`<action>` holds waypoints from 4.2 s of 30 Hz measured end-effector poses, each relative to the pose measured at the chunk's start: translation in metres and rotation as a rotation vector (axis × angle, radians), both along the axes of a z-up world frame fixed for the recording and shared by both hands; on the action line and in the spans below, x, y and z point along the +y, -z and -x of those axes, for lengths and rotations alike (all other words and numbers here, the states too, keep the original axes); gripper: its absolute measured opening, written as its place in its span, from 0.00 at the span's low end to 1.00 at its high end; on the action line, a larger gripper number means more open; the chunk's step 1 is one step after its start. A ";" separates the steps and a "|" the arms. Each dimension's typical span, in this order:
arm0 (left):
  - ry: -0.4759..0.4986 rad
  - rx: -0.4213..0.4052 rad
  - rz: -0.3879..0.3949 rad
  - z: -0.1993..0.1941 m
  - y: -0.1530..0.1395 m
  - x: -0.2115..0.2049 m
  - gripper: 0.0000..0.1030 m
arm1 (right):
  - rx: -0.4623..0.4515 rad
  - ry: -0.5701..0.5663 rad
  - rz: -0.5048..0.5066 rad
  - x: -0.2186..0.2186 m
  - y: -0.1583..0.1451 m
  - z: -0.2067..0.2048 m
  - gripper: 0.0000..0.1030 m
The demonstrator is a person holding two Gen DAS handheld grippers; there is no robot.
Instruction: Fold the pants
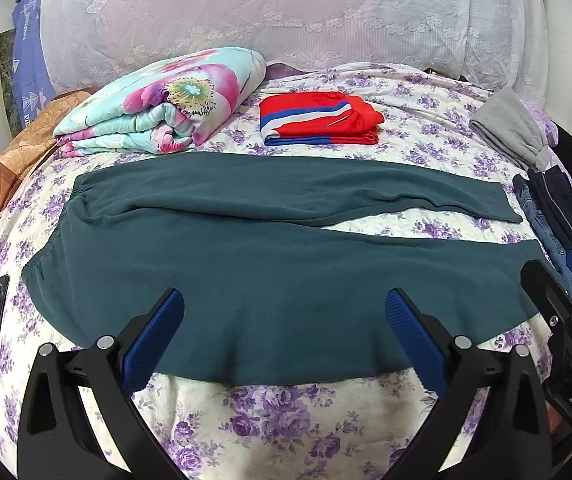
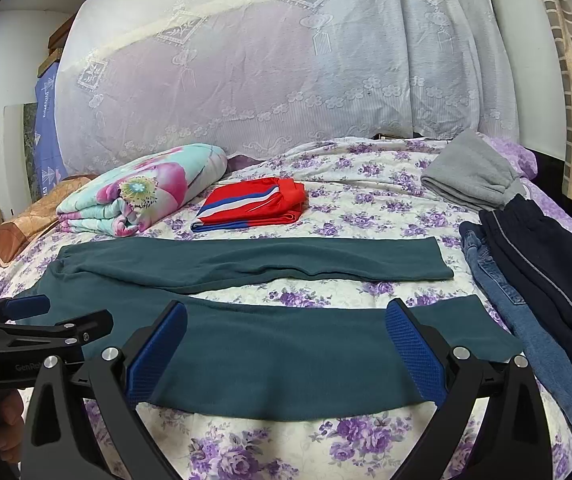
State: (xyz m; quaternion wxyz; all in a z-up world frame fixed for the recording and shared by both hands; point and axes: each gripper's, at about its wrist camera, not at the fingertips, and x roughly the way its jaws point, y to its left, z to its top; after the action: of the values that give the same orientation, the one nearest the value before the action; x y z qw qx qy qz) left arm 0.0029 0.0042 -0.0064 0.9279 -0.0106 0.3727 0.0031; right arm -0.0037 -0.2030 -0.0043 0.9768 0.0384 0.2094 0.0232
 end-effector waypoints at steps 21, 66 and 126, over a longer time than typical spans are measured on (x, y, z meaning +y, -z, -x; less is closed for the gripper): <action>-0.008 0.000 -0.003 0.002 -0.001 0.002 0.95 | -0.015 -0.004 0.015 0.007 0.004 0.001 0.97; -0.007 -0.003 -0.001 0.002 0.002 0.007 0.95 | 0.003 -0.010 0.077 0.012 0.008 -0.001 0.97; -0.529 0.127 0.272 -0.004 0.010 0.288 0.05 | 0.463 0.240 -0.402 -0.192 0.029 0.003 0.04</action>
State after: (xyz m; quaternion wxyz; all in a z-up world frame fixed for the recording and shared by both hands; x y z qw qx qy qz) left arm 0.0072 0.2925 -0.0159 0.8599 -0.2312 0.4112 0.1952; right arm -0.0069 -0.3947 -0.0332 0.8720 0.2588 0.4111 -0.0604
